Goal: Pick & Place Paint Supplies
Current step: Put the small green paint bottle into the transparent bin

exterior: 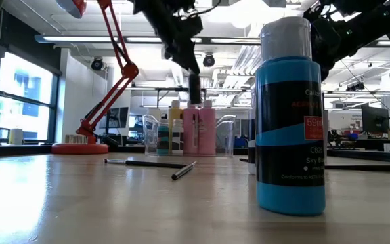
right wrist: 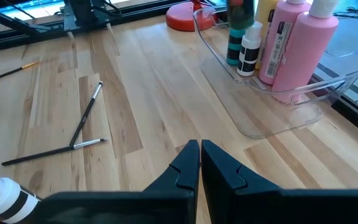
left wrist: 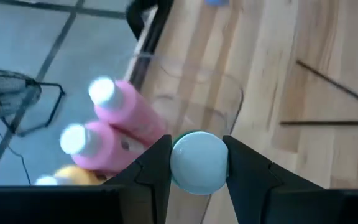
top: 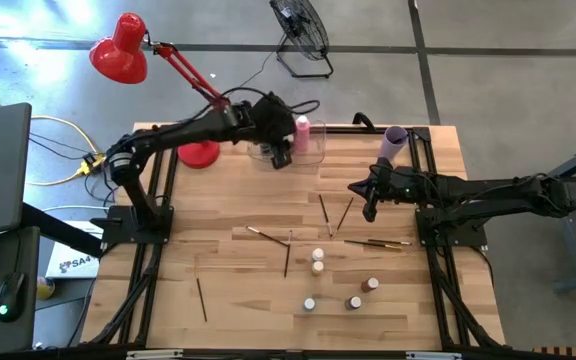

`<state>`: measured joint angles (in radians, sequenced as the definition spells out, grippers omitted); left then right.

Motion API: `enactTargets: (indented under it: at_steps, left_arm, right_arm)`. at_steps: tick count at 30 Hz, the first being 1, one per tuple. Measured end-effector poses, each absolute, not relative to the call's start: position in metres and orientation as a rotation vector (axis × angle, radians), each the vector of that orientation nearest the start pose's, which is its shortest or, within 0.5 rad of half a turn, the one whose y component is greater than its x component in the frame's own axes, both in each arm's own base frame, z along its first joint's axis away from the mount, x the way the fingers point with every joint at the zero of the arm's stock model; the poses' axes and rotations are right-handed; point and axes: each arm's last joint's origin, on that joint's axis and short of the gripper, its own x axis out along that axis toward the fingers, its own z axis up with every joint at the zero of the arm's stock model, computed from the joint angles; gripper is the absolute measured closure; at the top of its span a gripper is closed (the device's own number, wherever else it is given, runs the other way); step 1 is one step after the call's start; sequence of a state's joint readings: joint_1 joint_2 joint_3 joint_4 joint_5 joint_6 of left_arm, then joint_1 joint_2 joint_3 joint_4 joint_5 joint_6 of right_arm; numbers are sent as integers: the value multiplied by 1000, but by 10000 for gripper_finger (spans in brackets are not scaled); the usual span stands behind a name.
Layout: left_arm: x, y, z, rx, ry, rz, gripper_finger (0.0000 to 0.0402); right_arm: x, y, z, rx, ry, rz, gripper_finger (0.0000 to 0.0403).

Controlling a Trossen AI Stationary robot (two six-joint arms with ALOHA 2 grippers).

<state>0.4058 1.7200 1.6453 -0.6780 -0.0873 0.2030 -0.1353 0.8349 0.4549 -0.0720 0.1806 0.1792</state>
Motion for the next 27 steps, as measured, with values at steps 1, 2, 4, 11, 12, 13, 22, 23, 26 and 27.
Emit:
enactTargets:
  at_steps: [1,2,4,11,12,13,22,23,26,27]
  left_arm:
    - [346,152,335,65,810,389,281]
    - [345,151,330,59,829,387,281]
    - [345,151,323,56,852,391,281]
    - [345,156,299,72,848,434,281]
    - [345,158,298,75,834,446,281]
    - [346,160,297,74,817,456,281]
    - [335,179,270,-55,782,561,281]
    - [333,180,267,-72,789,570,281]
    - [332,180,261,-90,785,578,281]
    - [333,180,261,-90,777,576,281]
  right_arm:
    - [177,-29,222,164,425,-350,395]
    - [177,-29,222,164,425,-351,395]
    - [177,-29,222,164,424,-351,395]
    - [177,-29,222,164,424,-354,395]
    - [177,-29,222,164,424,-354,395]
    - [177,-29,222,163,424,-354,395]
    - [177,-29,222,164,424,-354,395]
    - [177,-29,222,164,424,-354,395]
    - [177,-29,222,163,423,-354,395]
    - [177,-29,222,163,423,-354,395]
